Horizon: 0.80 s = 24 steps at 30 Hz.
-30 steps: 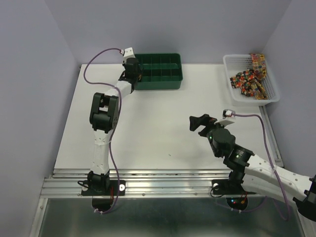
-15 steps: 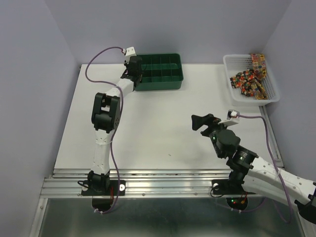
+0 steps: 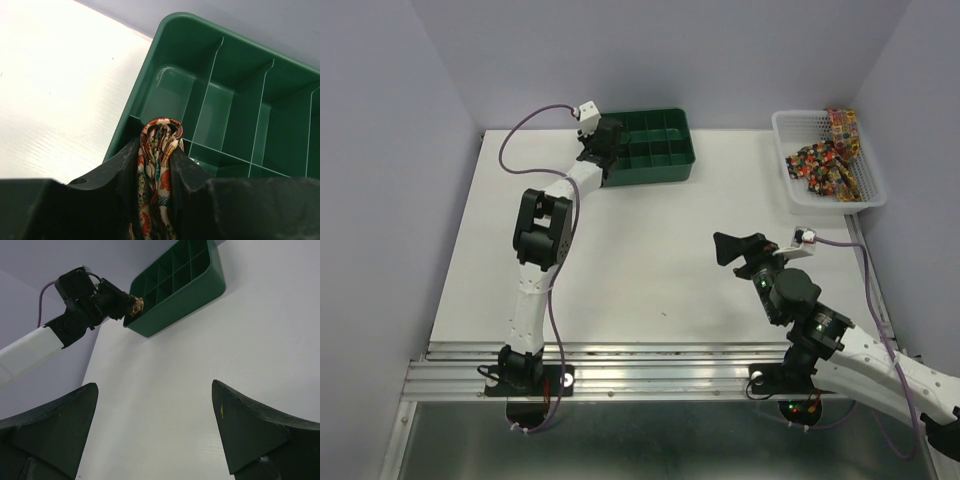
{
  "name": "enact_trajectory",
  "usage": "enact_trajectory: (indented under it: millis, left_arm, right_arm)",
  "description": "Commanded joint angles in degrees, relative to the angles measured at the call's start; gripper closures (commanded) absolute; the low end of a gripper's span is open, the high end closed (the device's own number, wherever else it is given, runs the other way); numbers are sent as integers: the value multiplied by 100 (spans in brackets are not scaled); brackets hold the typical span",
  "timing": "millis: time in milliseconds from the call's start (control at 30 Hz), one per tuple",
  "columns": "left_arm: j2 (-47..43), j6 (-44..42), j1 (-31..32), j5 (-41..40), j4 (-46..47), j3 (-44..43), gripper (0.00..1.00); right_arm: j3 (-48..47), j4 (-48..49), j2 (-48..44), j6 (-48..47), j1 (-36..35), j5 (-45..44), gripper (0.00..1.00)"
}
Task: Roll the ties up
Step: Place the rolled tie into the container
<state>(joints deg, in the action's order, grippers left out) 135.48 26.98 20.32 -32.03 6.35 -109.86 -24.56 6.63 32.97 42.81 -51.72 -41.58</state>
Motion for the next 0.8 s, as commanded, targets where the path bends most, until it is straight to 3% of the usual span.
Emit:
enact_trajectory:
  millis: [0,100,133,233,433,667,767]
  left_arm:
    - [-31,158,17,65,-801,106,100]
    - [110,281,-71,109,-1170,-158,93]
    - [128,299,-98,118,-1197,-184,80]
    - [49,325,-98,57,-1233,-45,70]
    - [-136,185,-81,31,-1136,290,64]
    - [-460,-9,-45,-163,-1110,519,29]
    - [-531,-123,-36,-163,-1074,484,28]
  right_arm:
    - [109,-30,-194,201,31,27,0]
    - [135,-31,-344,254,31,-16,0]
    - [161,-22,-353,263,40,-51,0]
    - [179,-13,-405,290,40,-60,0]
    - [162,40,-300,307,31,-60,0]
    - [162,66,-203,307,31,-34,0]
    - [162,75,-177,307,31,-52,0]
